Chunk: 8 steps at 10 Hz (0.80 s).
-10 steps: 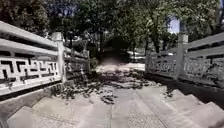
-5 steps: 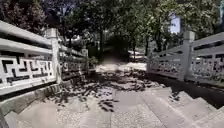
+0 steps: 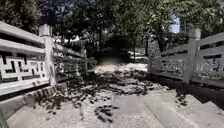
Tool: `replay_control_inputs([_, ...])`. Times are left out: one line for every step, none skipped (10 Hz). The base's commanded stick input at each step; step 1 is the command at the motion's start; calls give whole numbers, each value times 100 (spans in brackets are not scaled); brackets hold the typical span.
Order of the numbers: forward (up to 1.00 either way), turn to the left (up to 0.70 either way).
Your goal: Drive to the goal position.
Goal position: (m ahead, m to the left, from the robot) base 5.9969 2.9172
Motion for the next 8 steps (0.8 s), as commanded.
replay_control_inputs([45,0])
replay_control_inputs([45,0])
replay_control_inputs([45,0])
replay_control_inputs([45,0])
replay_control_inputs([45,0])
replay_control_inputs([45,0])
replay_control_inputs([45,0])
replay_control_inputs([45,0])
